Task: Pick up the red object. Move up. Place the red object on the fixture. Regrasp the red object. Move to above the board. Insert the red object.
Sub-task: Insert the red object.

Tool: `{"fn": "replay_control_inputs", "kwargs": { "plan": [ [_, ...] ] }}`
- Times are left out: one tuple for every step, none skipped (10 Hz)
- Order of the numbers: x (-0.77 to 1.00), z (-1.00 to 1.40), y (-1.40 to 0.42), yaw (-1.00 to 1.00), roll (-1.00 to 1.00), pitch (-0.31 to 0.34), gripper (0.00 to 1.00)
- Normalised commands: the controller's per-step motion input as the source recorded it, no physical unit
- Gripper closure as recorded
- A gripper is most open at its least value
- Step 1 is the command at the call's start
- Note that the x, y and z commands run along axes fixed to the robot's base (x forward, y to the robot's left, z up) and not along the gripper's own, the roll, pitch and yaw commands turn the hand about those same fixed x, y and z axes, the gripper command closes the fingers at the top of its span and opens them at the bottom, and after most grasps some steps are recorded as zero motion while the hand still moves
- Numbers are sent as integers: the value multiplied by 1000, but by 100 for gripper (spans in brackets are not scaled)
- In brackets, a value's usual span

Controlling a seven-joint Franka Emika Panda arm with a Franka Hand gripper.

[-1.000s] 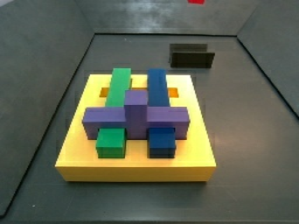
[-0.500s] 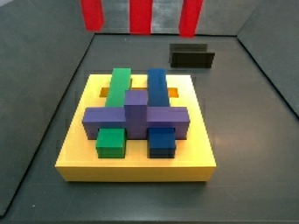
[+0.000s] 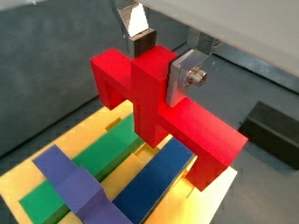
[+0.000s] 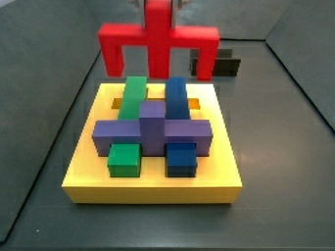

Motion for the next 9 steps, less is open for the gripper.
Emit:
{"fn": "replay_control_inputs", "kwargs": {
  "plan": [
    [-160,-674,0,-123,71,-250,100],
    [-166,-506,0,-97,21,-239,100],
    [-131,-243,0,-63,0,-153,100],
    [-20,-6,66,-20,-41,-51,100],
    [-14,-29,57,0,-34,-57,100],
    [-9,-89,40,0,-11,-73,100],
    [0,-140,23,0,0,-76,100],
    [0,-126,0,0,0,-73,100],
    [126,-117,0,0,0,-67,100]
  ]
}}
